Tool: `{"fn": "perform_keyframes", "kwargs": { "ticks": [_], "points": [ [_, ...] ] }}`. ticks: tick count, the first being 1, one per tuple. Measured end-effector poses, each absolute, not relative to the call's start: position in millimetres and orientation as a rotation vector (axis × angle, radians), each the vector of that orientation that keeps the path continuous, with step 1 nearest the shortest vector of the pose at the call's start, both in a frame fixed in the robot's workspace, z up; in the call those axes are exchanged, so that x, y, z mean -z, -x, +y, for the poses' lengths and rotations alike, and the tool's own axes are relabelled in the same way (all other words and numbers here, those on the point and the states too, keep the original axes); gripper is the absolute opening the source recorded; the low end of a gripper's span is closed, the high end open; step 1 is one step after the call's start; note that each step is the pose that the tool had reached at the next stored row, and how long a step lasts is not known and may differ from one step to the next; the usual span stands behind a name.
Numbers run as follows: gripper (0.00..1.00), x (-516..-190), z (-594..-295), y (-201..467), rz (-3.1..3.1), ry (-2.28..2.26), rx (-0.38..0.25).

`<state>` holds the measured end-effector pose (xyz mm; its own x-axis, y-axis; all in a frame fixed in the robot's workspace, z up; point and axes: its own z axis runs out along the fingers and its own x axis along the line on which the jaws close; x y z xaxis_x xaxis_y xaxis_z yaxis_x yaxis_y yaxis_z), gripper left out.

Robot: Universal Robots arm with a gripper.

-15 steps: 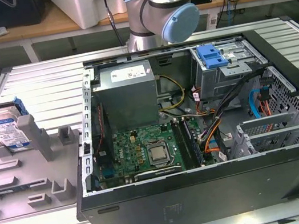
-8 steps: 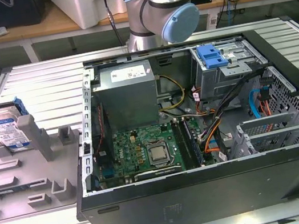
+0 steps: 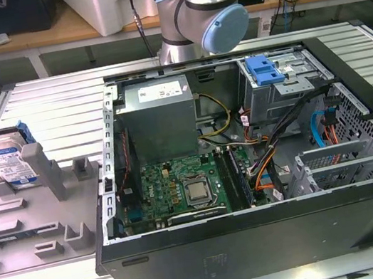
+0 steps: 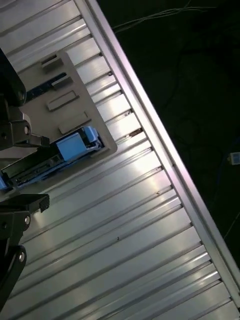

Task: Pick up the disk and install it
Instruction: 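Pick up the disk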

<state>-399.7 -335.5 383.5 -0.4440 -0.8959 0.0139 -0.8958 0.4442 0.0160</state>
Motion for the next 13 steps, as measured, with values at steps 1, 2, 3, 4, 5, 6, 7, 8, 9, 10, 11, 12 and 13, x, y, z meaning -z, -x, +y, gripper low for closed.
{"fn": "perform_keyframes", "kwargs": {
  "ticks": [1,2,3,4,5,6,7,8,9,10,11,12,13],
  "points": [
    [0.5,-383.5,-335.5,399.7,-2.638,-1.668,0.01],
    [0.5,-383.4,-335.5,399.7,-2.603,-1.723,0.009],
    [0.5,-383.4,-335.5,399.7,-2.574,-1.764,0.008],
    [0.5,-383.3,-335.5,399.7,-2.542,-1.811,0.008],
    [0.5,-383.3,-335.5,399.7,-2.52,-1.841,0.007],
    [0.5,-383.2,-335.5,399.7,-2.502,-1.865,0.007],
    [0.5,-383.2,-335.5,399.7,-2.477,-1.898,0.007],
    [0.5,-383.2,-335.5,399.7,-2.459,-1.922,0.006],
    [0.5,-383.1,-335.5,399.7,-2.435,-1.951,0.006],
    [0.5,-383.1,-335.5,399.7,-2.418,-1.973,0.006],
    [0.5,-383.0,-335.5,399.7,-2.399,-1.996,0.005],
    [0.5,-382.9,-335.4,399.7,-2.386,-2.011,0.005],
    [0.5,-382.8,-335.4,399.7,-2.363,-2.038,0.005]
  ]
}}
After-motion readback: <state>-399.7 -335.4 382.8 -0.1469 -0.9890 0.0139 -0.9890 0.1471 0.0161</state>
